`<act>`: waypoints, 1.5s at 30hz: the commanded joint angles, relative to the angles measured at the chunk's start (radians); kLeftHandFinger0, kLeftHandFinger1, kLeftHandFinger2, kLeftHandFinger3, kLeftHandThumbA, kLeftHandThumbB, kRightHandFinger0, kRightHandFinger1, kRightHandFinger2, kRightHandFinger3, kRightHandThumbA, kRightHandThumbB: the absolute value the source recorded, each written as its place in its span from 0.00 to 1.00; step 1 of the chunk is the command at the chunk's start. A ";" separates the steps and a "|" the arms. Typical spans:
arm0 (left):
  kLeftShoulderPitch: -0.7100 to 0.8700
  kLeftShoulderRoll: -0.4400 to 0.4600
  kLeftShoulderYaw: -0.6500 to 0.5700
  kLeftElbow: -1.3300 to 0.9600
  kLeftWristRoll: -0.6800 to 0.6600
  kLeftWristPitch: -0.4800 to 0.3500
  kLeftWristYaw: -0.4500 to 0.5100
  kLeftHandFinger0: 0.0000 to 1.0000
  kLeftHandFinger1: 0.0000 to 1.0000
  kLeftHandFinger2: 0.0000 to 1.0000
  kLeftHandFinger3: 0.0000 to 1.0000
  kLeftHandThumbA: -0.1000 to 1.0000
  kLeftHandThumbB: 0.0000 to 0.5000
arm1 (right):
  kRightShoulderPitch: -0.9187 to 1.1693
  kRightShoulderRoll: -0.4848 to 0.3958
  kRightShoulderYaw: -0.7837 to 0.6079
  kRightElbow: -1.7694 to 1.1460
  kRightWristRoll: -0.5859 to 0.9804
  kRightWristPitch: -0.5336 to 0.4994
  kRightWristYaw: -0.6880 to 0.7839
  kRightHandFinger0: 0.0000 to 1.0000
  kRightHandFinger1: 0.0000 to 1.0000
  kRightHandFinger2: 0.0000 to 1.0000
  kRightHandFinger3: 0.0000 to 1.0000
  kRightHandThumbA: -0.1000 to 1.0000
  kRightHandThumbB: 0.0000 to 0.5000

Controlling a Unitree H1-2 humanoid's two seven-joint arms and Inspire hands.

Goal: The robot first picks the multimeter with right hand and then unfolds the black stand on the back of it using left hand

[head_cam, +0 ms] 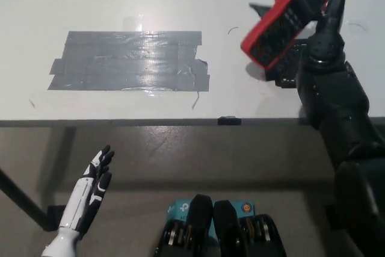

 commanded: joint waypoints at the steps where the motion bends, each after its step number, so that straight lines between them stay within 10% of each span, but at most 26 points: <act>1: 0.004 0.013 0.009 -0.044 0.000 -0.019 -0.002 1.00 1.00 1.00 1.00 1.00 0.25 | -0.012 0.047 -0.107 -0.349 0.250 -0.059 0.161 0.00 0.34 0.75 0.69 0.00 0.38; 11: -0.011 -0.048 -0.024 -0.363 -0.057 0.015 -0.017 1.00 1.00 1.00 1.00 1.00 0.15 | 0.148 0.189 -0.167 -0.899 0.678 0.224 0.314 0.00 0.43 0.90 0.96 0.00 0.22; 20: -0.134 -0.110 -0.083 -0.637 -0.122 0.129 -0.043 1.00 1.00 1.00 1.00 1.00 0.37 | 0.327 0.264 -0.084 -1.189 0.940 0.380 0.379 0.00 0.51 0.89 1.00 0.00 0.24; 45: -0.315 -0.205 -0.143 -0.700 -0.018 0.189 -0.042 1.00 1.00 1.00 1.00 1.00 0.41 | 0.580 0.281 0.210 -1.523 1.156 0.425 0.383 0.00 0.43 0.95 1.00 0.00 0.26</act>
